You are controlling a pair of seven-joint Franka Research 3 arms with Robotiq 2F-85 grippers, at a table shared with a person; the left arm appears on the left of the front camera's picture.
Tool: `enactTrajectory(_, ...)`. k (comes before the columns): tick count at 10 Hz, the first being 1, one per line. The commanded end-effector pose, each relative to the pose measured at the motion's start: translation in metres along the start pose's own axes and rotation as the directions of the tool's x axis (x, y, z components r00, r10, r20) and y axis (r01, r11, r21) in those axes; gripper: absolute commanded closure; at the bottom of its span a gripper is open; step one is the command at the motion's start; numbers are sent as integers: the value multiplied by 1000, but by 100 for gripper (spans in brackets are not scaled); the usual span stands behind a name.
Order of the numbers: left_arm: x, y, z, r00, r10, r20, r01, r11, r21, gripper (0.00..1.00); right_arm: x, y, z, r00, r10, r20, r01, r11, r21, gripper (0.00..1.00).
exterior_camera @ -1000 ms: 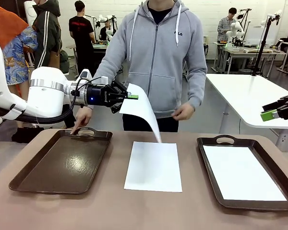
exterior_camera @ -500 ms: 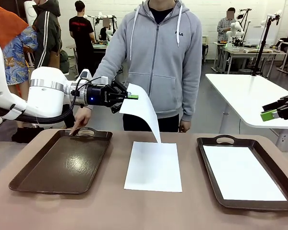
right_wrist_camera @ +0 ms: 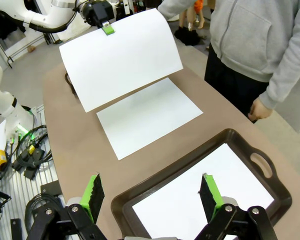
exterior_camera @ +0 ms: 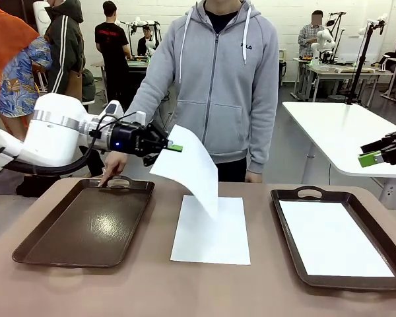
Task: Sort the A4 documents.
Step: Place the A4 Paper in the designated Handle tray.
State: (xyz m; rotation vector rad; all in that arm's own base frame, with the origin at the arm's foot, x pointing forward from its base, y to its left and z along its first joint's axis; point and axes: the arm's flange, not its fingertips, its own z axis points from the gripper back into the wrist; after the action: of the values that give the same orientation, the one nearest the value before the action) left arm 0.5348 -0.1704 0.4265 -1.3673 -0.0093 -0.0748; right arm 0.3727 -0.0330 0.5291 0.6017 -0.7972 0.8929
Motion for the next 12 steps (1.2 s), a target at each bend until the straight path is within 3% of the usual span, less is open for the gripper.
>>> enactTrajectory(1, -12, 6, 32, 1000, -27, 4, 26, 996, 85, 99, 0, 0, 0, 1000, -1, 1, 1, 1000, 2, 0)
enactTrajectory(6, -14, 34, 84, 1000, 3, -31, 8, 939, 343, 99, 0, 0, 0, 1000, -1, 1, 1, 1000, 2, 0)
enactTrajectory(9, -1, 51, 116, 999, -9, -38, 24, 908, 418, 99, 0, 0, 0, 1000, -1, 1, 1, 1000, 2, 0)
enactTrajectory(12, 8, 70, 133, 1000, 9, -6, -4, 844, 537, 99, 0, 0, 0, 1000, -1, 1, 1, 1000, 2, 0)
